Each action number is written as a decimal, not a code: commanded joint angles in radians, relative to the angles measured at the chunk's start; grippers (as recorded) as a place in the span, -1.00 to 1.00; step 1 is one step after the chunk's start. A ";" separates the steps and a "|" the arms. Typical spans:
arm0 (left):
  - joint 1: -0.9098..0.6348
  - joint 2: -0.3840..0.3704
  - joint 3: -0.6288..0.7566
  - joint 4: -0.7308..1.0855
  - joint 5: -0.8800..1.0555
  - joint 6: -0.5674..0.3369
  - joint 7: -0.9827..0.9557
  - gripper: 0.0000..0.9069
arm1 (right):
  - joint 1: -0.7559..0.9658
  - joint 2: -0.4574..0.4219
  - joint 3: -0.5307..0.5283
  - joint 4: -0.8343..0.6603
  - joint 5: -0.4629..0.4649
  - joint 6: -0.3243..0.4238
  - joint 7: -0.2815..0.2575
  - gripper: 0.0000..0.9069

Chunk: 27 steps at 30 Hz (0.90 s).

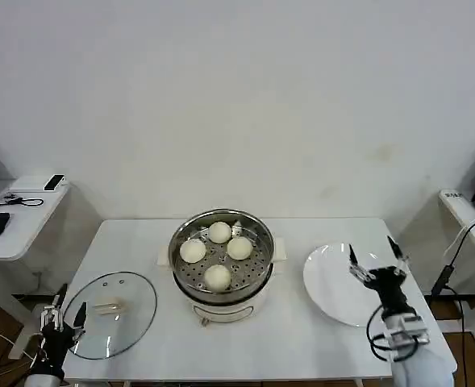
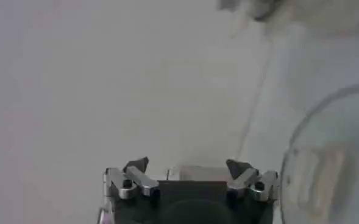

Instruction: Take steamed baozi put them in steamer then cover it.

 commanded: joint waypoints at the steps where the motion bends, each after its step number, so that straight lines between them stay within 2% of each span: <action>1: -0.100 0.058 0.068 0.166 0.197 -0.012 0.006 1.00 | -0.149 0.057 0.126 0.023 0.000 0.054 0.000 1.00; 8: -0.205 0.086 0.161 0.244 0.197 0.005 0.034 1.00 | -0.161 0.073 0.127 0.032 -0.011 0.055 0.003 1.00; 27: -0.251 0.093 0.219 0.304 0.188 0.010 0.037 1.00 | -0.200 0.092 0.168 0.033 -0.027 0.070 0.008 1.00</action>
